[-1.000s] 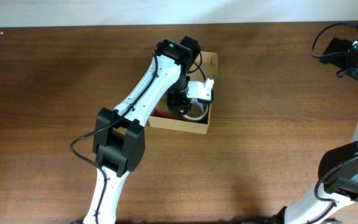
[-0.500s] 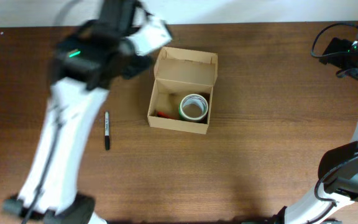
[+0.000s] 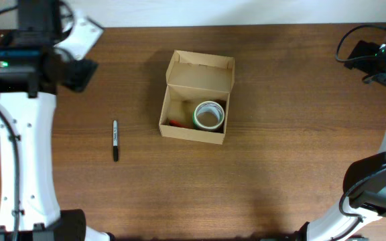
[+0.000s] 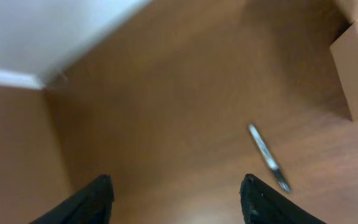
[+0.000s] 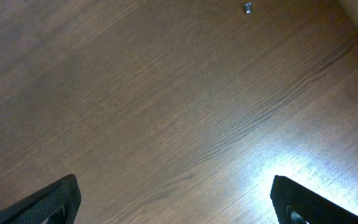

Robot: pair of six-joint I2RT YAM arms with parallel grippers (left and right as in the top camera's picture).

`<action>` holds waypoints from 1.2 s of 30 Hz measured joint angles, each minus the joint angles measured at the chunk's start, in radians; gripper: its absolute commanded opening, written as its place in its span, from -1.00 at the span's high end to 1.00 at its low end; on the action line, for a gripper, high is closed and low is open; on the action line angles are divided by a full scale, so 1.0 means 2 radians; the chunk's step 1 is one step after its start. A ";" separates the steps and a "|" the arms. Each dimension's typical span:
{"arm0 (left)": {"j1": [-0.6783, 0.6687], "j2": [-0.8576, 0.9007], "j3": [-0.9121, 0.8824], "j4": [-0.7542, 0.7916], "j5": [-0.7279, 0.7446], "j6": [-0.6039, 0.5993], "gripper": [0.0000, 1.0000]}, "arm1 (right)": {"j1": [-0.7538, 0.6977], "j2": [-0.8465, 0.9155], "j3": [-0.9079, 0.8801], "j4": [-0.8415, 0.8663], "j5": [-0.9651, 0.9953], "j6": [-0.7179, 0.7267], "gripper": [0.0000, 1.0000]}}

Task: Pack container
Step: 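Move the left gripper to the black marker and grasp it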

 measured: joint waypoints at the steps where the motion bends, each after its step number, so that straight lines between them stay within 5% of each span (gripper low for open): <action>1: 0.016 0.000 -0.018 -0.001 0.009 -0.010 -0.29 | 0.000 0.000 0.000 0.000 0.000 0.000 -0.99; 7: 0.088 0.000 -0.152 0.062 0.055 -0.050 -0.25 | 0.000 0.000 0.000 0.000 0.000 0.000 -0.99; 13: 0.084 0.000 -0.288 0.129 0.123 -0.076 -0.26 | 0.000 0.000 0.000 0.000 0.000 0.000 -0.99; 17: 0.064 0.000 -0.351 0.149 0.147 -0.117 -0.02 | 0.000 0.000 0.000 0.000 0.000 0.000 -0.98; 21: 0.051 0.000 -0.366 0.168 0.147 -0.153 0.16 | 0.000 0.000 0.000 0.000 0.000 0.000 -0.99; 36: 0.028 0.095 -0.366 0.181 0.092 -0.245 0.16 | 0.000 0.000 0.000 0.000 0.000 0.000 -0.98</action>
